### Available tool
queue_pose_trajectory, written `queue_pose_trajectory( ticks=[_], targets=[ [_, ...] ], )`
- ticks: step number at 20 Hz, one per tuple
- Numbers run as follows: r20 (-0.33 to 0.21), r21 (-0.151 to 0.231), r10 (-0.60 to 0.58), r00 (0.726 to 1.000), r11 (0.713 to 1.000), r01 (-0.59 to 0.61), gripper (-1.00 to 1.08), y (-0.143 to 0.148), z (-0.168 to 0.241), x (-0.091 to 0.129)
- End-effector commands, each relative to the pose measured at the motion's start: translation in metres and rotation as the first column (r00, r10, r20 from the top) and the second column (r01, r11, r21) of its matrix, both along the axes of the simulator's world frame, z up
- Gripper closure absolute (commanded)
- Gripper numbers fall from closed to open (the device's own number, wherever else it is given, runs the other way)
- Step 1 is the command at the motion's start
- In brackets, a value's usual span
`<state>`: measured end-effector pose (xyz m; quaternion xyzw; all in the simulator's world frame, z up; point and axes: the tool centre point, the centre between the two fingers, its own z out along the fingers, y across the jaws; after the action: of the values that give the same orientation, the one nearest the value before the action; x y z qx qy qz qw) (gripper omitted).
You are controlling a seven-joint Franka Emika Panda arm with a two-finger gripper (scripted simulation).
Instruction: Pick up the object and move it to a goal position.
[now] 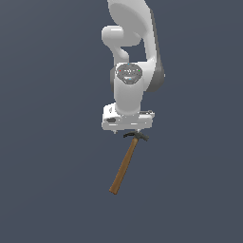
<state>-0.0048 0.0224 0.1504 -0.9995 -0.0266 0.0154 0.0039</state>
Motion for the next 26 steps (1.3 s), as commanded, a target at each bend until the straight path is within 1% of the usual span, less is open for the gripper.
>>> queue_pose_trajectory(
  ticks=[1, 10, 17, 21, 26],
  targets=[
    [0.000, 0.000, 0.000, 1.000, 1.000, 0.000, -0.92, 0.000, 0.000, 0.000],
    [0.016, -0.011, -0.023, 1.000, 1.000, 0.023, -0.92, -0.006, 0.009, 0.007],
    [0.016, -0.011, -0.033, 0.999, 0.999, 0.034, -0.92, -0.006, 0.007, 0.009],
    [0.017, -0.010, -0.067, 0.998, 0.998, 0.067, -0.92, -0.006, 0.003, 0.012],
    [0.018, -0.008, -0.140, 0.990, 0.990, 0.140, -0.92, -0.006, -0.008, 0.019]
  ],
)
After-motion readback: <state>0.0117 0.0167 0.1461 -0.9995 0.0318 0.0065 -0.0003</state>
